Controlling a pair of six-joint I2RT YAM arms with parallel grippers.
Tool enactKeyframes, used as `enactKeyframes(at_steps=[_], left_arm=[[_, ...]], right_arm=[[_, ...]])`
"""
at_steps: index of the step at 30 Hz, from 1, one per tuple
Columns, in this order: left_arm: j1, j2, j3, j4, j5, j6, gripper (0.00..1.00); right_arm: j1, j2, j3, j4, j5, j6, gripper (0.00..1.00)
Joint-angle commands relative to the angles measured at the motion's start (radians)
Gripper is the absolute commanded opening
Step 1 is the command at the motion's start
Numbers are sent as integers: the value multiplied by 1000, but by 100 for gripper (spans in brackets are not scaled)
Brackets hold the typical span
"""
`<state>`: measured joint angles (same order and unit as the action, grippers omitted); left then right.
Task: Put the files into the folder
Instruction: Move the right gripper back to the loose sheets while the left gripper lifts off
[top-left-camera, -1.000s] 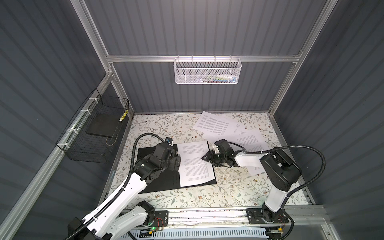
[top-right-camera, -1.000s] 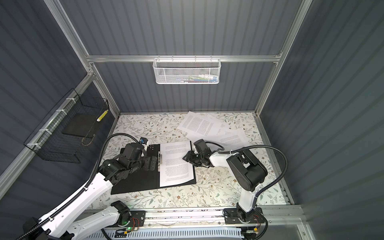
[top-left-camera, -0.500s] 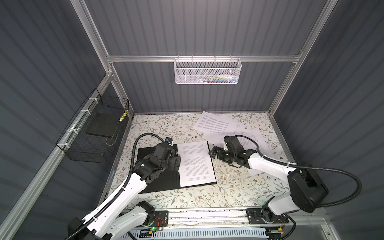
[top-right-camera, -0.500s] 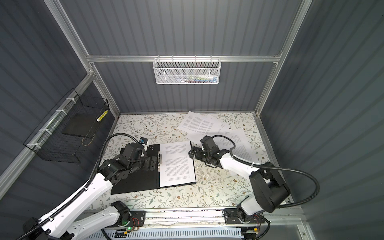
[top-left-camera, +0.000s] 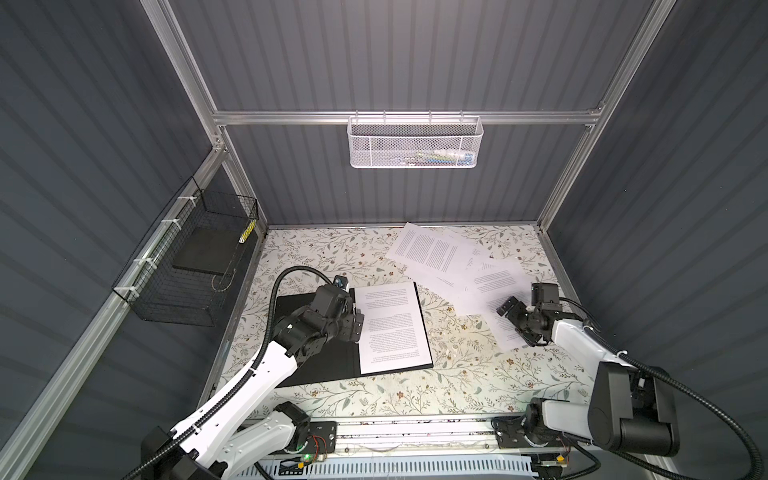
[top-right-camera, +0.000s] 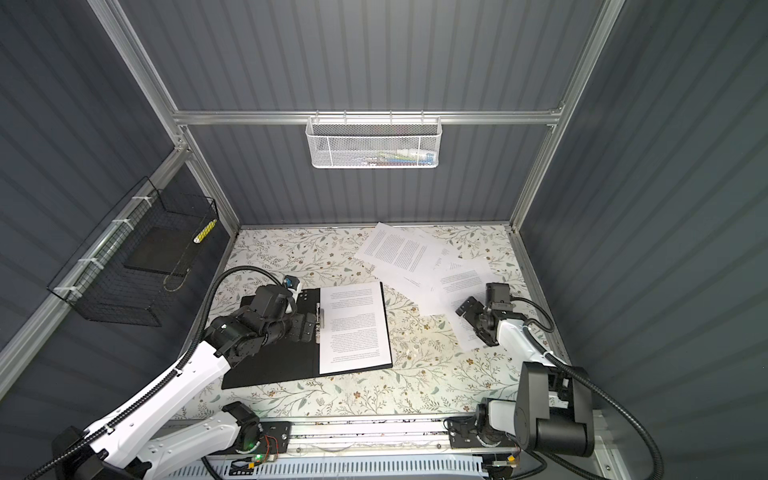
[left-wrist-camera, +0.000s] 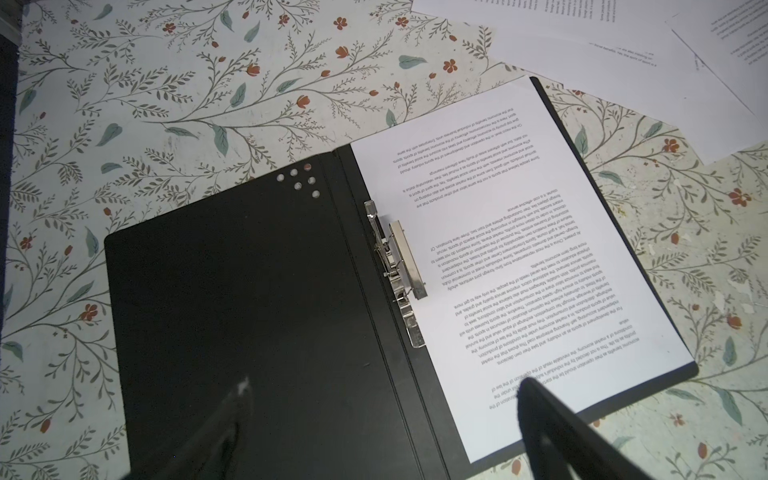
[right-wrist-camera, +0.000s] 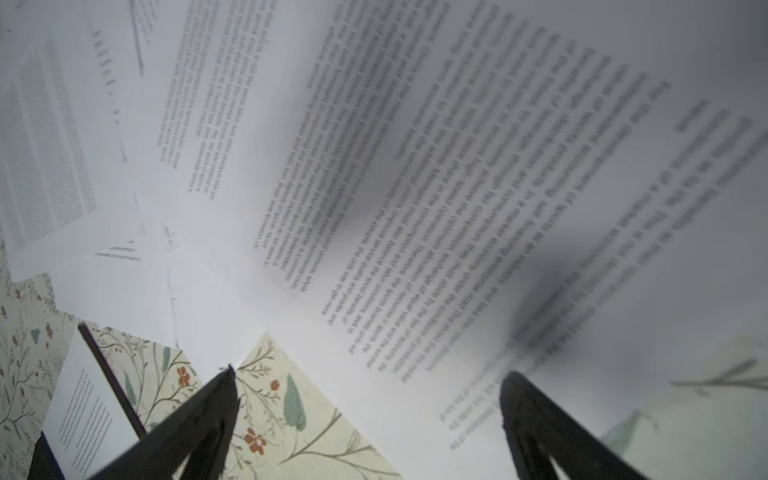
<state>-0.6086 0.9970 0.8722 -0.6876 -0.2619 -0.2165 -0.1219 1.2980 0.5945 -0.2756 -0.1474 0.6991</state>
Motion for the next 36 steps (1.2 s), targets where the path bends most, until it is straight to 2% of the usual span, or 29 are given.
enactKeyframes(at_steps=[1, 9, 13, 18, 23, 31, 34, 36], left_arm=[[-2, -4, 6, -5, 25, 13, 100], [-2, -6, 11, 0, 27, 11, 100], [-2, 10, 20, 15, 39, 6, 100], [-2, 50, 50, 37, 73, 5, 100], [-2, 78, 87, 70, 90, -11, 100], [-2, 167, 156, 132, 233, -41, 100], [-2, 240, 206, 135, 311, -45, 100], [-3, 290, 229, 152, 387, -54, 100]], right_arm=[[-11, 34, -18, 38, -65, 5, 99], [-5, 120, -28, 94, -209, 24, 99], [36, 112, -25, 76, -252, 30, 99], [127, 121, -19, 68, -305, 63, 99], [256, 90, -52, 81, -293, 134, 99], [479, 65, -102, 150, -299, 273, 99], [498, 22, -57, 112, -313, 249, 99], [485, -24, 10, 14, -229, 173, 99]])
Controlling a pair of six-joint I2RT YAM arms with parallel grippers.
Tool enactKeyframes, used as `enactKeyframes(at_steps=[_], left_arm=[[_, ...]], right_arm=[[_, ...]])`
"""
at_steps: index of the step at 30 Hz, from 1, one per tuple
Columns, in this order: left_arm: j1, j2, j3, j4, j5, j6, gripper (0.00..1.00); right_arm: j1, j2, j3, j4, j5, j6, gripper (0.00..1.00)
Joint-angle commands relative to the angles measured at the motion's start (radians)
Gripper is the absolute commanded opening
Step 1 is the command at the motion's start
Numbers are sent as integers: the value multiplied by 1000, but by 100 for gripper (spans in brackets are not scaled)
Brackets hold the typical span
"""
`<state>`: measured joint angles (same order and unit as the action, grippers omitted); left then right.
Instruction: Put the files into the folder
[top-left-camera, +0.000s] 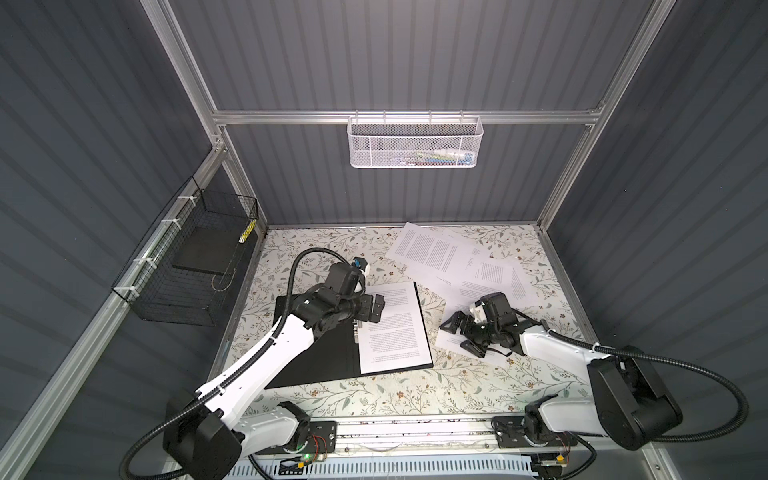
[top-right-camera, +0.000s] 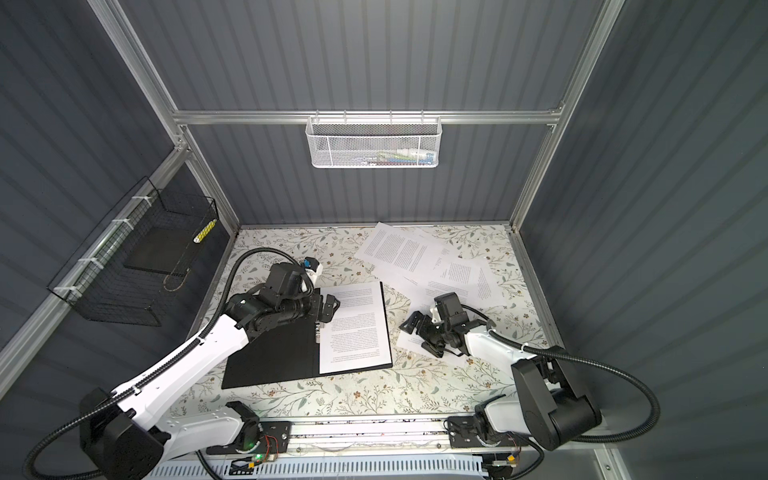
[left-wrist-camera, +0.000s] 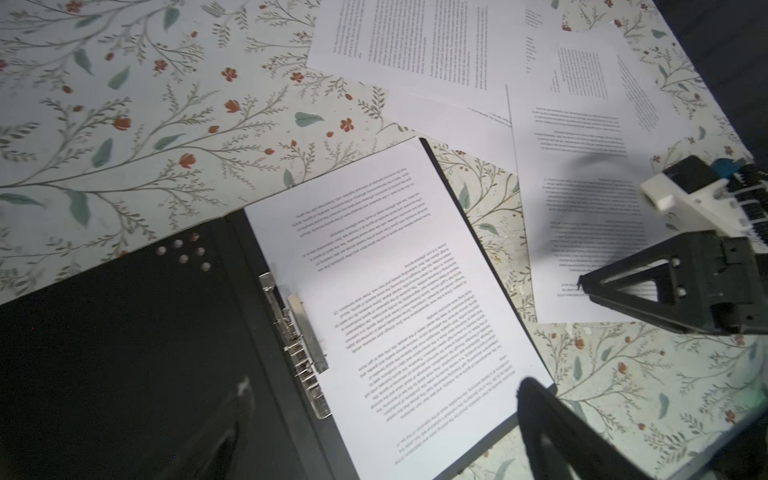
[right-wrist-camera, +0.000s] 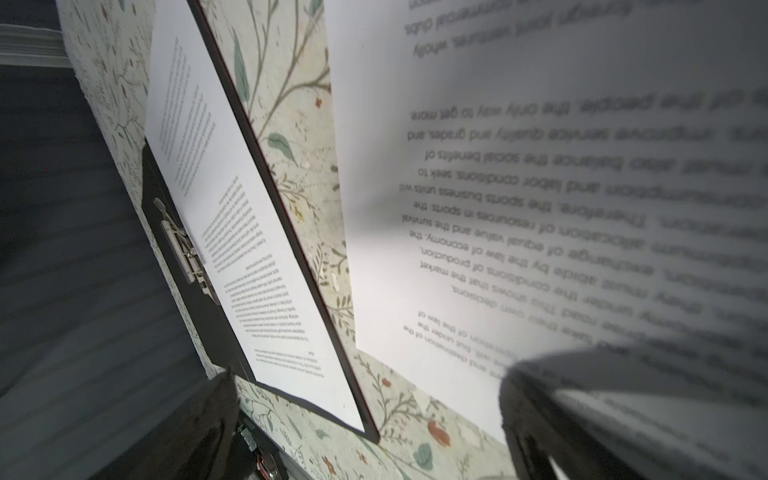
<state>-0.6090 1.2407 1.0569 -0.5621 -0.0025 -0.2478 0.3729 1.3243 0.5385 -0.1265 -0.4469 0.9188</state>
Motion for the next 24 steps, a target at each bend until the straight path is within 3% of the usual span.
enactKeyframes(at_steps=[1, 9, 14, 24], left_arm=[[-5, 67, 49, 38, 152, -34, 99], [-198, 276, 122, 148, 181, -122, 95], [-270, 406, 179, 207, 210, -169, 94], [-391, 727, 429, 194, 231, -202, 91]], right_arm=[[-23, -62, 96, -173, 99, -80, 99], [-290, 15, 231, -222, 100, -251, 99], [-385, 94, 278, -201, 138, -298, 99], [-512, 257, 410, -166, 167, -331, 99]])
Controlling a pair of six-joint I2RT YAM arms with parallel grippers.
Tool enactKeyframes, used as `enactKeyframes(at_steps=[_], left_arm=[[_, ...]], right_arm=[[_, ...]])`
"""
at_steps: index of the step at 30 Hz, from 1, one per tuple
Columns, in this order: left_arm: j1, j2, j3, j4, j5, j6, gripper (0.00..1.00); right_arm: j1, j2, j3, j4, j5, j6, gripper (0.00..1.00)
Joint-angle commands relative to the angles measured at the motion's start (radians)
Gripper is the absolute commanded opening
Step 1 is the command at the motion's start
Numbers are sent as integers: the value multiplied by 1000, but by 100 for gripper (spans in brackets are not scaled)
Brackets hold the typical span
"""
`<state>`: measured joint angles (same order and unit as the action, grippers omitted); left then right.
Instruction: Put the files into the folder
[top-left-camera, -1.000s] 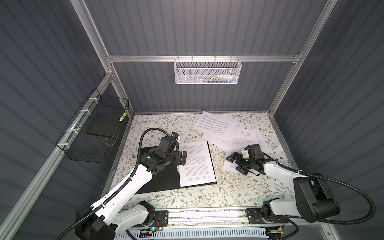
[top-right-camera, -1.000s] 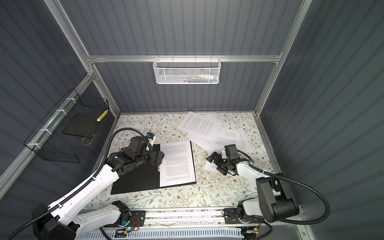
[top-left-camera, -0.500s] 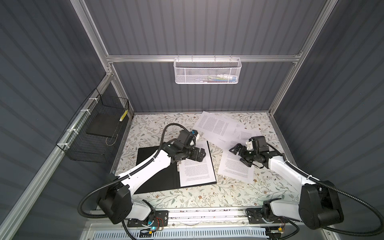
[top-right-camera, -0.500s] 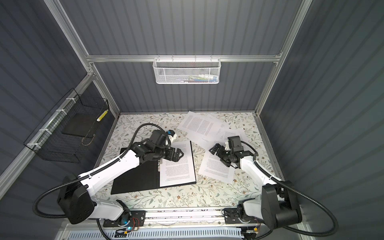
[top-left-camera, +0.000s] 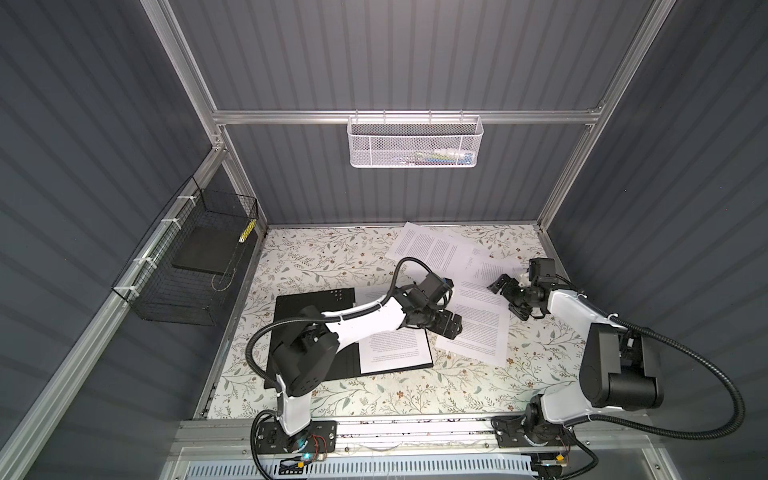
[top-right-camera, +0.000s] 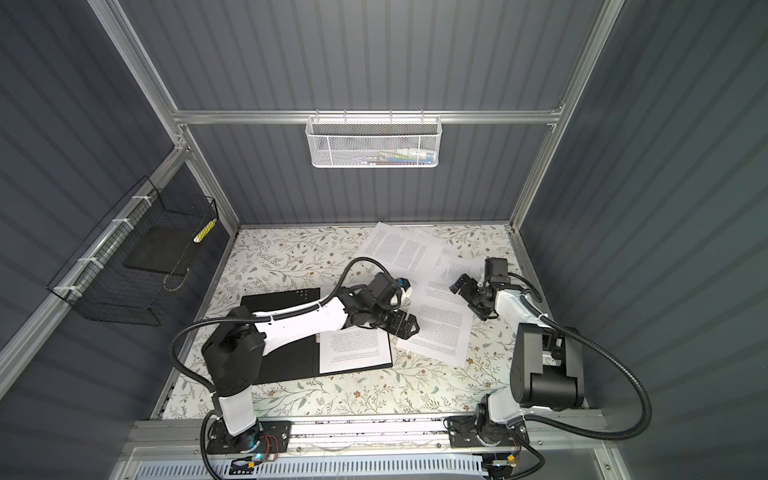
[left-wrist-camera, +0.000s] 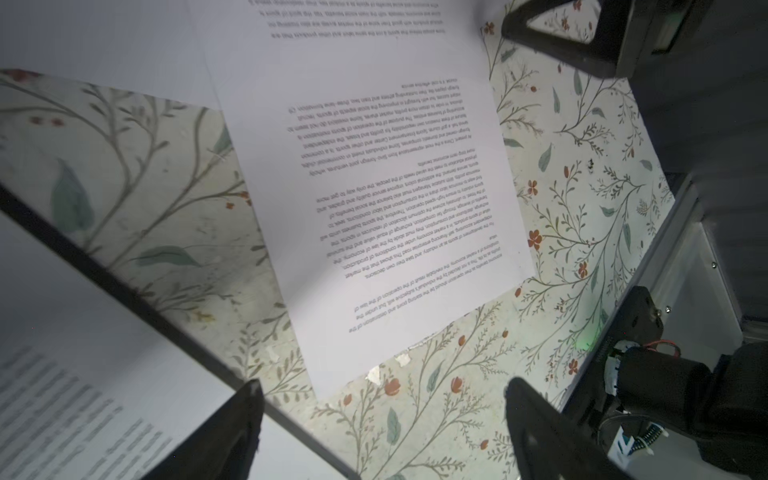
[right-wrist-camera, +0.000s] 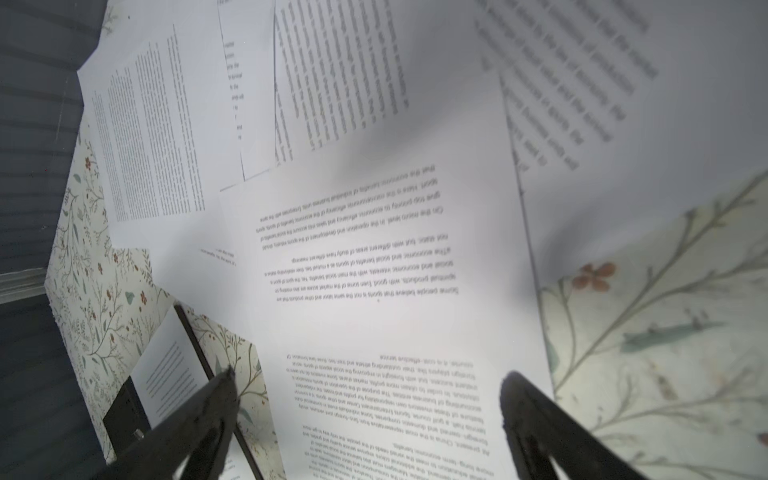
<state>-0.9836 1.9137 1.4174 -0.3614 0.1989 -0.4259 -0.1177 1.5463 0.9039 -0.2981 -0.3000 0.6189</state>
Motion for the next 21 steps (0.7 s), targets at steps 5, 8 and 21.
enactKeyframes(at_steps=[5, 8, 21], left_arm=[[-30, 167, 138, -8, 65, -51, 90], [-33, 199, 146, -8, 71, -61, 90], [-32, 236, 95, -27, 65, -62, 90]], right_arm=[[-52, 124, 127, -1, 22, -37, 99], [-66, 174, 171, -3, 14, -45, 99], [-103, 374, 360, -41, -69, -69, 99]])
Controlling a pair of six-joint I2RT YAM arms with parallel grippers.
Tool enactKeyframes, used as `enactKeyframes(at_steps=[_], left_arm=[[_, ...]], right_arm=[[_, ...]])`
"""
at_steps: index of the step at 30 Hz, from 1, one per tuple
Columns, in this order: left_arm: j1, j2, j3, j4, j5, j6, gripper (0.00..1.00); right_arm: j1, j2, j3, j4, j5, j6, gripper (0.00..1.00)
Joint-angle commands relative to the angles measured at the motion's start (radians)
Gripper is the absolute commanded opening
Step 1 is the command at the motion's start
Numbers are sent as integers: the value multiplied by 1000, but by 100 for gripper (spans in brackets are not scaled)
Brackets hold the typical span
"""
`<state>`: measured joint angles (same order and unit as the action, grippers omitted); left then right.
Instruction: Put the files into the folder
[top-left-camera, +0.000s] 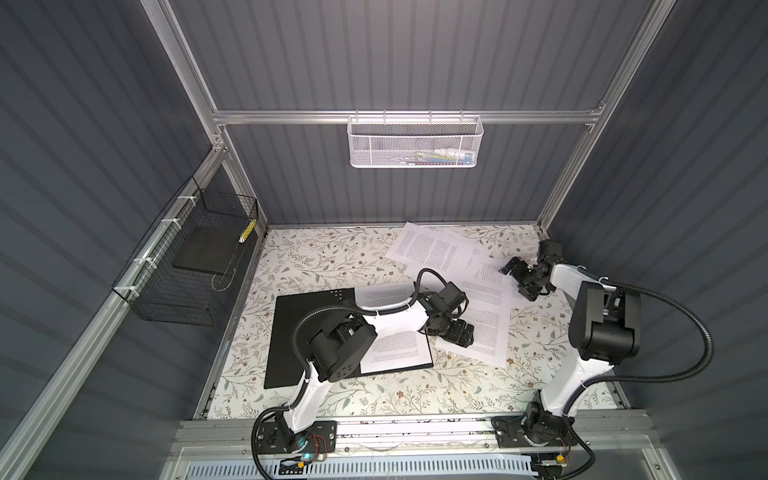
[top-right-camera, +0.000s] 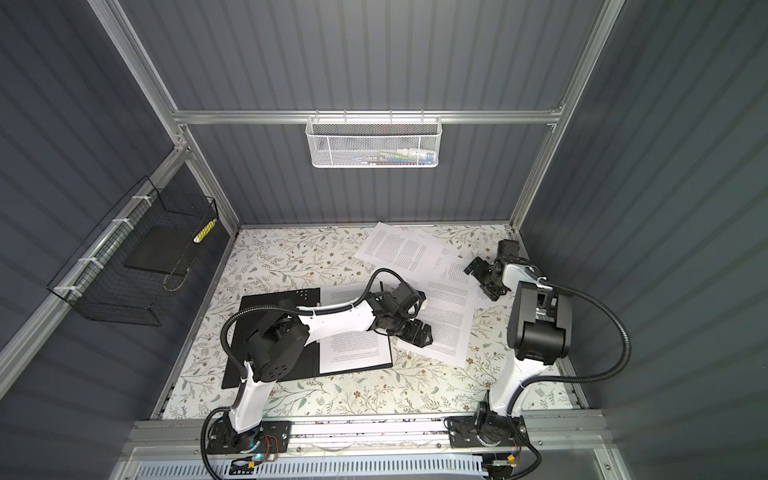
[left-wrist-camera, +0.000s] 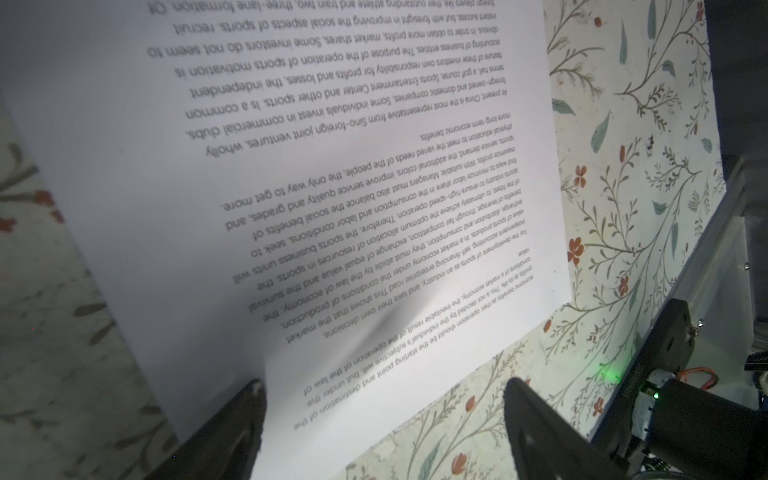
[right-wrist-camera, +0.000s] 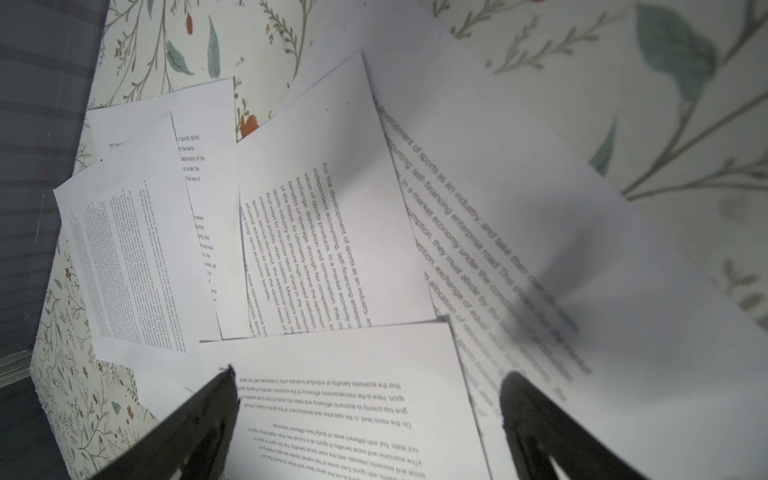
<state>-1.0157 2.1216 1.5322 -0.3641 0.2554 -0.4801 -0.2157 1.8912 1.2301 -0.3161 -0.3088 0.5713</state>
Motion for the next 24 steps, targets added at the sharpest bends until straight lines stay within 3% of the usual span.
enactKeyframes(at_steps=[1, 13, 24], left_arm=[[0, 29, -23, -28, 7, -8, 90], [0, 55, -34, -54, 1, -9, 90], [0, 106, 3, -65, 10, -12, 90]], right_arm=[[-4, 42, 45, -25, -68, -21, 99], [-4, 122, 102, -67, -87, -8, 99], [-2, 45, -29, -41, -163, 2, 99]])
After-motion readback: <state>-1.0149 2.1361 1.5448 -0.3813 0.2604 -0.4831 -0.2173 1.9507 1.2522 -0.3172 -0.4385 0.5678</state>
